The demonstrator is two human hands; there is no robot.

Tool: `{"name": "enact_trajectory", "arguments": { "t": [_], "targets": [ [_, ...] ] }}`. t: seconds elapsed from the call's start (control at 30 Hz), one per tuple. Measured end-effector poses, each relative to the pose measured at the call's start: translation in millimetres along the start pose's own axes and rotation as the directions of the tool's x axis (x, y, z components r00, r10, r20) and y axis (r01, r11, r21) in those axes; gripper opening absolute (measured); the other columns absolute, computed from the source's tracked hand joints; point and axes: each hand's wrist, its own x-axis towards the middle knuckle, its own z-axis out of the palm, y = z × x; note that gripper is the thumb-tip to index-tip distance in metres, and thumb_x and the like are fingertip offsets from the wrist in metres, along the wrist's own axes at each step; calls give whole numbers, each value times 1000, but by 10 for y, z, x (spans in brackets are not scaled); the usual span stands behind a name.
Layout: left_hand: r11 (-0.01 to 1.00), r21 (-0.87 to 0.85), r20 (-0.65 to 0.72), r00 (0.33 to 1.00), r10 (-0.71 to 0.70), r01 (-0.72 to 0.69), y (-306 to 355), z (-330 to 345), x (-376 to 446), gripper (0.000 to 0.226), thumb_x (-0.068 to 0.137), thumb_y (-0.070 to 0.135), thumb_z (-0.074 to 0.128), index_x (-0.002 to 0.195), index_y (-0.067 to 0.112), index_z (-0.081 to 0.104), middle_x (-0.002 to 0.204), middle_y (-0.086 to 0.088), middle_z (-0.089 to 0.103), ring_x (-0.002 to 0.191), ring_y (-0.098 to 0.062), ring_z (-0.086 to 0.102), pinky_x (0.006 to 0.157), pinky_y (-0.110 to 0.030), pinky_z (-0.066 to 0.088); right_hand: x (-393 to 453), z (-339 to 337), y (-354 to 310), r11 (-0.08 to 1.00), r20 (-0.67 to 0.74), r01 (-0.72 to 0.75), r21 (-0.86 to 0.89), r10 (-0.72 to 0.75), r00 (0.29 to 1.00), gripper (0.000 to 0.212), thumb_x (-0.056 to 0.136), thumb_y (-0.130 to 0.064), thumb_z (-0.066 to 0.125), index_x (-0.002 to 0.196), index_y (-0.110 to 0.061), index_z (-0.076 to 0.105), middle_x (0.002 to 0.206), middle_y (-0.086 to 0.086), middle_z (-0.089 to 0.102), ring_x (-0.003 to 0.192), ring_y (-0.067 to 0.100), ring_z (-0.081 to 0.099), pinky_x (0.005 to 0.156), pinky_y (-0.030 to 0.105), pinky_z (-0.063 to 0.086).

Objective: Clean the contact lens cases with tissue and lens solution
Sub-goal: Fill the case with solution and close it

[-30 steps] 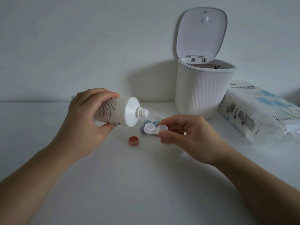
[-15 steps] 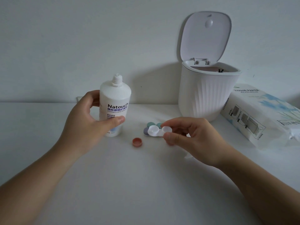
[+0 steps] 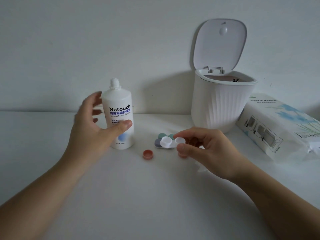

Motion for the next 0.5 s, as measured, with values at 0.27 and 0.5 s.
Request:
{"name": "enact_trajectory", "arguments": {
  "t": [0.27,0.5],
  "targets": [
    [910,-140,-33,921,389,-389,287,110,-324,52,81,36,73,128,29,50,111,2,57,101,-11,57,95,-21,42,-12,9,-27,1000,29,6,17,-6,1000,11,88,-28,75,99,-28,77,85,6,71,82,35,63,79,48,51],
    [975,-217,495,855,153,-49,240,247,-482,47,69,54,76,114,43,66,100,11,69,87,-14,65,82,-19,51,-21,16,-49,999,58,40,-21,-39,998,14,87,-27,77,101,-24,78,81,1,67,74,26,59,74,40,52]
  ]
}}
